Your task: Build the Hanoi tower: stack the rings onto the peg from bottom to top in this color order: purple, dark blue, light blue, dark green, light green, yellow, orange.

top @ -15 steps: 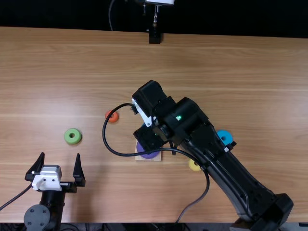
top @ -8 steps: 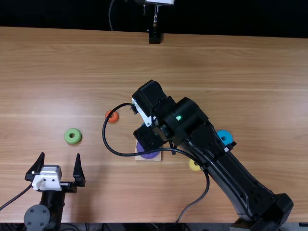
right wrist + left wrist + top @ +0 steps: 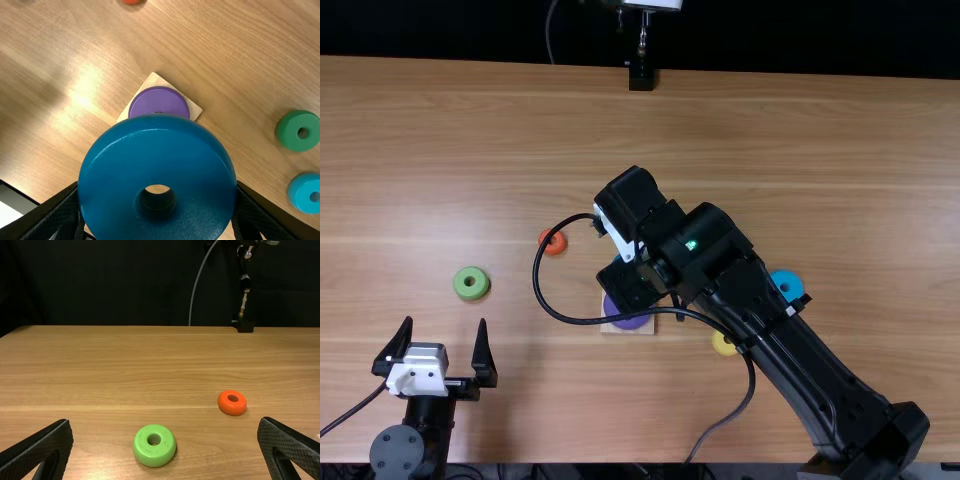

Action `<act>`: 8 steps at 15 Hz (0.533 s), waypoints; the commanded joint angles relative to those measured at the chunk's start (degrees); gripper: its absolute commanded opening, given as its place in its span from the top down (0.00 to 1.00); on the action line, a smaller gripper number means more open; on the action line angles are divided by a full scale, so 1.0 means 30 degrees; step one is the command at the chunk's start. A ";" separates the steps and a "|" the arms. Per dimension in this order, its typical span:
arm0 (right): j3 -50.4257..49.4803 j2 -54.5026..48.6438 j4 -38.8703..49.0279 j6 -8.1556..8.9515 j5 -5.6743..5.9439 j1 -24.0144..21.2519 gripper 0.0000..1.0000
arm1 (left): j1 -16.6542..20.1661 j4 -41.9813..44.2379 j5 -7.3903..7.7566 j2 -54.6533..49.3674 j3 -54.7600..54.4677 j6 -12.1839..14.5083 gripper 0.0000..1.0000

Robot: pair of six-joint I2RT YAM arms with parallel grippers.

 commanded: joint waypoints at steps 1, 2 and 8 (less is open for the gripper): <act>-0.0221 -0.0593 0.0023 0.0105 0.0039 0.0191 1.00 | 0.0181 -0.0276 -0.0021 -0.0222 -0.0331 0.0158 0.00; -0.0221 -0.0593 0.0023 0.0105 0.0039 0.0191 1.00 | 0.0181 -0.0311 -0.0021 -0.0222 -0.0331 0.0158 0.00; -0.0426 -0.0622 -0.0012 -0.0001 0.0039 0.0690 1.00 | 0.0181 -0.0311 -0.0021 -0.0222 -0.0331 0.0158 0.00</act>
